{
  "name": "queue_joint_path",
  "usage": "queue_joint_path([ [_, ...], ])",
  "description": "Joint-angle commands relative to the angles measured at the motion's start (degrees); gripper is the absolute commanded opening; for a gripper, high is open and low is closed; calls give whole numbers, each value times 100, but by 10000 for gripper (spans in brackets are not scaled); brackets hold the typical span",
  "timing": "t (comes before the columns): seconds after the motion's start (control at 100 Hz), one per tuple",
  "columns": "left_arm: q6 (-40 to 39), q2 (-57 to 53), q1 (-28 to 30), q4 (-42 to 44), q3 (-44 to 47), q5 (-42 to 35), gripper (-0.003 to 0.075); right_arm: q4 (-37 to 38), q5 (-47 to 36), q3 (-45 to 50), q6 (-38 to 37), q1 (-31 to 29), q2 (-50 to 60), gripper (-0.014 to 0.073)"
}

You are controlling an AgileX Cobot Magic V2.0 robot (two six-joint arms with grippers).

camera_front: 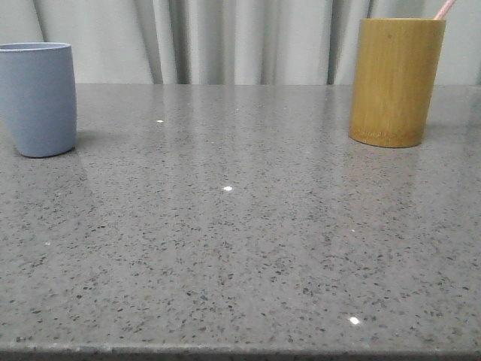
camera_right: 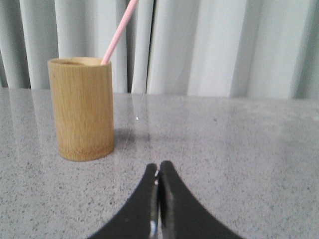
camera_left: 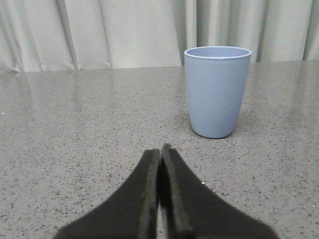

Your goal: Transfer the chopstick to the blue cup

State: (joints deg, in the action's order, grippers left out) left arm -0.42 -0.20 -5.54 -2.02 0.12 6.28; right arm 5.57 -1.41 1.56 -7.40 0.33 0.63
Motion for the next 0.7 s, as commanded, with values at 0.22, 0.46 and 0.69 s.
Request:
queue_joint_path([
  [0.22,-49,266,9,-422,-857,116,-19,113,254,-740,-55,-42,-168,-68],
  [0.46,-61,1878,9,-917,-2423,1348,-19,76,1742,-2366,-55,-42,-1231,-68],
  [0.69,-61,3517,9,-1299,-4021,3068,-19,-16,3437,-3879,-55,-42,-2284,-68],
])
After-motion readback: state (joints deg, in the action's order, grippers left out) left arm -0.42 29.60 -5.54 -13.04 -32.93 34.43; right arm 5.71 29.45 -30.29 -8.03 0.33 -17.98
